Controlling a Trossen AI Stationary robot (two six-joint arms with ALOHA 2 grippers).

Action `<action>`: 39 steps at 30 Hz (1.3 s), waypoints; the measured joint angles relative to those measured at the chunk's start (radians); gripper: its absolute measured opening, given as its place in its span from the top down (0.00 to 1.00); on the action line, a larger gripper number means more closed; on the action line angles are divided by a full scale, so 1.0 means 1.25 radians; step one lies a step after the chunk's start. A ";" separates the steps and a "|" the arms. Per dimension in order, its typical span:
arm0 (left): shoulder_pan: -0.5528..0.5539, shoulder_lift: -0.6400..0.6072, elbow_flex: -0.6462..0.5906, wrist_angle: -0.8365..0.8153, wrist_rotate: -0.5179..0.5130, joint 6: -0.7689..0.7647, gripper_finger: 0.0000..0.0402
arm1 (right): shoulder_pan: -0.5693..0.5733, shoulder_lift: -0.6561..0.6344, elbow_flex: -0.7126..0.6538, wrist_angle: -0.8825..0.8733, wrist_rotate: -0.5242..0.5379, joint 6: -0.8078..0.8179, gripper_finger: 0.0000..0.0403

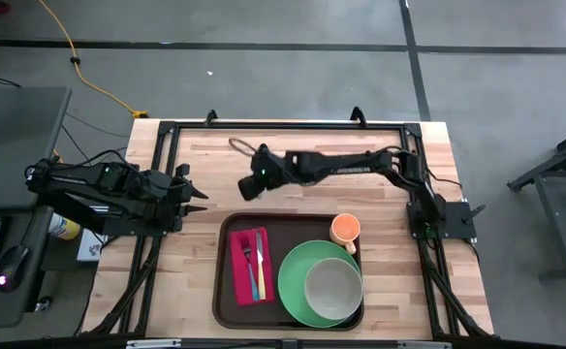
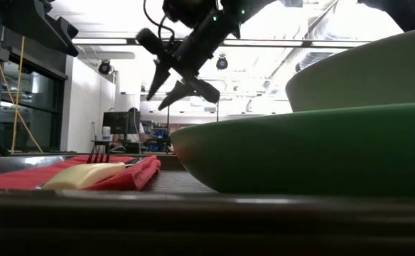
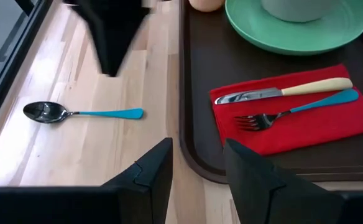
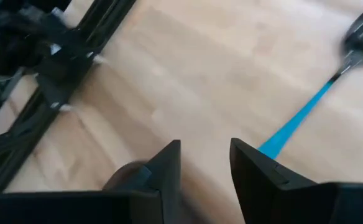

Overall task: Set up tray
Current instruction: Put the blue spoon on top of the red napkin to the left of the blue fork

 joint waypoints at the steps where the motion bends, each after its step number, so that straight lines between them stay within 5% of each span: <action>1: 0.000 0.000 0.000 0.000 -0.003 0.001 0.57 | -0.014 0.000 0.000 0.000 -0.004 -0.016 0.71; 11: 0.000 0.000 0.000 0.009 -0.159 0.005 0.57 | -0.154 0.002 0.000 -0.021 -0.106 -0.156 0.71; 17: 0.000 0.000 0.000 0.093 -0.166 0.047 0.57 | -0.194 0.004 -0.001 -0.042 -0.126 -0.166 0.64; 26: 0.000 -0.002 0.000 0.147 -0.121 0.134 0.57 | -0.191 0.057 -0.001 0.011 -0.133 -0.088 0.49; 39: 0.000 -0.105 0.000 0.144 -0.001 0.215 0.57 | -0.183 0.078 -0.001 -0.012 -0.114 -0.053 0.49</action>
